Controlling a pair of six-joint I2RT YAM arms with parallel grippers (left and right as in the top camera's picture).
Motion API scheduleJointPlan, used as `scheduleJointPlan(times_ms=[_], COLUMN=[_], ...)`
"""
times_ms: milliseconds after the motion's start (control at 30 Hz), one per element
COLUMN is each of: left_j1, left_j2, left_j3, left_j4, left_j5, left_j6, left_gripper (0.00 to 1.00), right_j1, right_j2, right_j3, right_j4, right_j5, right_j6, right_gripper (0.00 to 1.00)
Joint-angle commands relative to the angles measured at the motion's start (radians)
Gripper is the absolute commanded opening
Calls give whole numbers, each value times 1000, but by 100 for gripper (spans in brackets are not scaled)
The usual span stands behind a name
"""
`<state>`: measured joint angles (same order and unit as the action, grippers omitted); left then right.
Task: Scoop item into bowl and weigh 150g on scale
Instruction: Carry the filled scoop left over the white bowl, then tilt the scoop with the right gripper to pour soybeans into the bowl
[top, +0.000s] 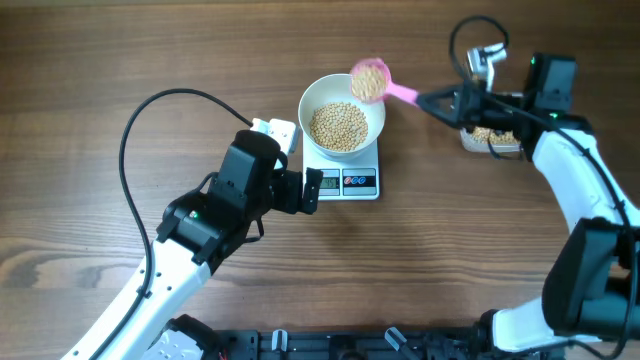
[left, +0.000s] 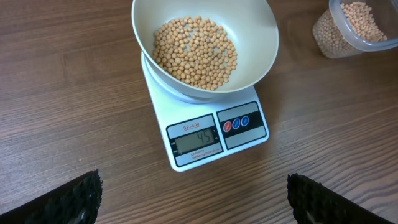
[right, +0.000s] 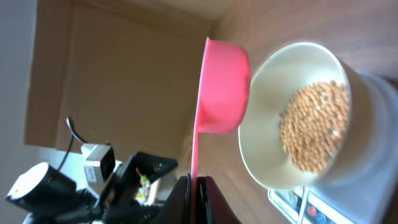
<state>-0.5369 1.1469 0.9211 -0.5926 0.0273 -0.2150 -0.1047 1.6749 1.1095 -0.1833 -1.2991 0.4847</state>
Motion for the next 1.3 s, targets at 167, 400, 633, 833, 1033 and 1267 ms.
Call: scheduleJointPlan(times_ms=[167, 400, 633, 833, 1033, 1267], left_j1=[-5, -5, -5, -5, -5, -5], left_j2=[9, 11, 11, 11, 11, 11], left_j3=[15, 15, 15, 15, 15, 15], left_j4=[0, 0, 0, 0, 0, 0], left_j5=[9, 9, 9, 9, 9, 9], left_j6=[1, 1, 1, 1, 1, 1], left_gripper=[100, 100, 100, 100, 100, 100], right_j1=[105, 145, 198, 209, 211, 261], right_j2=[-50, -56, -98, -133, -146, -148], right_j3=[19, 19, 19, 19, 19, 19], right_j4=[25, -104, -117, -117, -121, -132], right_j5=[199, 372, 488, 569, 595, 683], right_j6=[5, -135, -198, -265, -385, -463], right_gripper=[5, 4, 5, 5, 4, 4])
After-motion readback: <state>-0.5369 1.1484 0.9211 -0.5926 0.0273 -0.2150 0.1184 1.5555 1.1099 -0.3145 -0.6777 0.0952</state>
